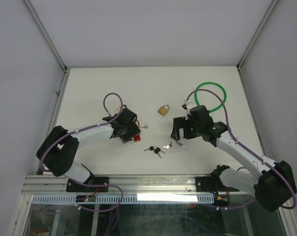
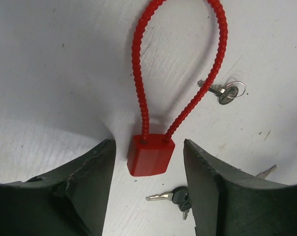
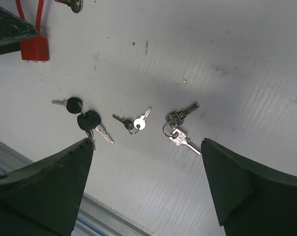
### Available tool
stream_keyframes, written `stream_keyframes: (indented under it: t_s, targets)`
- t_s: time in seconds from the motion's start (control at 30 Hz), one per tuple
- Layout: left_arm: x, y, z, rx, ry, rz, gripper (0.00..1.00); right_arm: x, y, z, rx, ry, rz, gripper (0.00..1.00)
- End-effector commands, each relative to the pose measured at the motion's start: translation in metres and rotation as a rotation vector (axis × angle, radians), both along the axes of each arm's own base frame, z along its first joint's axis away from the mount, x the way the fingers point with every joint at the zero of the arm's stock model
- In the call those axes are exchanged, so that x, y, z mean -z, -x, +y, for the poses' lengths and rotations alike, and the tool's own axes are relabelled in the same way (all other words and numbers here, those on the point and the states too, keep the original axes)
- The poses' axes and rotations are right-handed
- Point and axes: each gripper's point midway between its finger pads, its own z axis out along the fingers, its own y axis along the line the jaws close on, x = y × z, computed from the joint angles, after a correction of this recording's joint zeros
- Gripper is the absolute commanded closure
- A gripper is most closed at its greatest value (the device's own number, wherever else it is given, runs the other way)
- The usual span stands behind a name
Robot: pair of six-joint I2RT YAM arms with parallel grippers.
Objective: Unlock with the key
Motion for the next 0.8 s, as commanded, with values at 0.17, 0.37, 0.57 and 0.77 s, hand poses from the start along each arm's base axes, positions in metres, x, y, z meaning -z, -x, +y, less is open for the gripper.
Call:
stream_keyframes:
  t_s: [0.17,0.37,0.57,0.77]
  targets:
    - [-0.038,0.001,0.001,0.028,0.065,-0.095,0.27,-0.013,-0.001,0.027,-0.072,0.053,-0.030,0.07]
    - [-0.063,-0.005,0.013,0.089,0.073,-0.194,0.10,0.003,0.007,0.037,-0.163,0.158,0.029,0.14]
    - [-0.086,-0.013,0.025,0.149,0.076,-0.319,0.09,0.022,0.014,0.044,-0.229,0.294,0.079,0.24]
    - [-0.093,-0.016,0.044,0.137,0.083,-0.385,0.01,0.037,0.018,0.052,-0.293,0.388,0.116,0.41]
